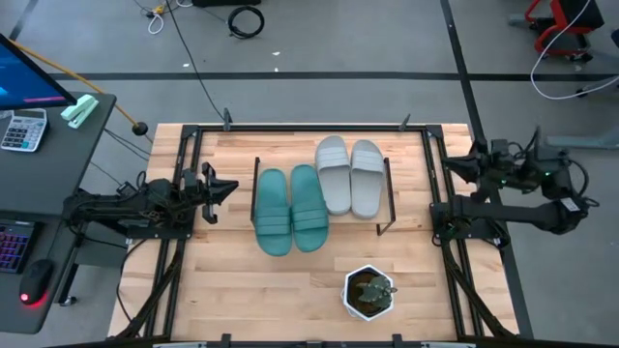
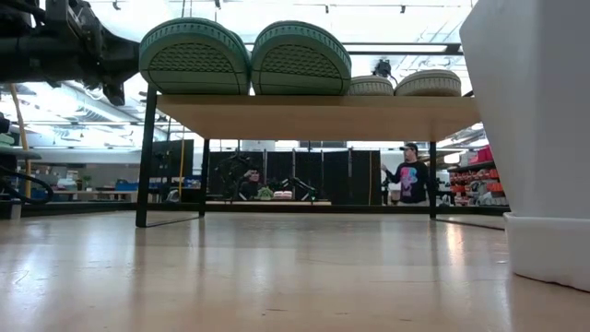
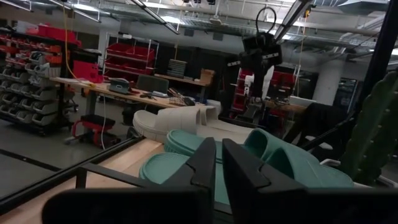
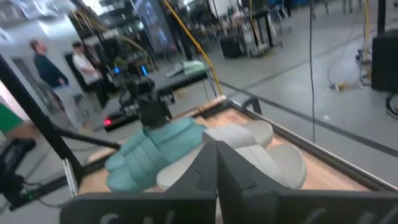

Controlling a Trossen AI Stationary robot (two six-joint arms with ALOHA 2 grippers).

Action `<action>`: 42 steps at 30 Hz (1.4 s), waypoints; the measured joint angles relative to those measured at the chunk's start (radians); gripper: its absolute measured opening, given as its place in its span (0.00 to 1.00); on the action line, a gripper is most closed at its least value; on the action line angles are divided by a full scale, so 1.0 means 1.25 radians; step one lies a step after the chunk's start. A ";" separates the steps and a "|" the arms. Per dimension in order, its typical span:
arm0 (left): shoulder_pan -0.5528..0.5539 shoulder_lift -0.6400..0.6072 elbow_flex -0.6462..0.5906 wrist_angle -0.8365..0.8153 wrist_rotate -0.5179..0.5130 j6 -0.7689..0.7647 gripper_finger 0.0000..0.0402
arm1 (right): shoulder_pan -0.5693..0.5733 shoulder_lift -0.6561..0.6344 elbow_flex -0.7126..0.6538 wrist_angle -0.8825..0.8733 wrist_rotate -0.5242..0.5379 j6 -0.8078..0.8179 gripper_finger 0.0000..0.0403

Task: Pick and place slides into the shelf
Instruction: Return to Home Position

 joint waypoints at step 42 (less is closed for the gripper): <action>0.000 0.000 -0.001 0.000 0.000 0.000 0.06 | 0.001 -0.138 -0.618 0.646 -0.227 0.111 0.00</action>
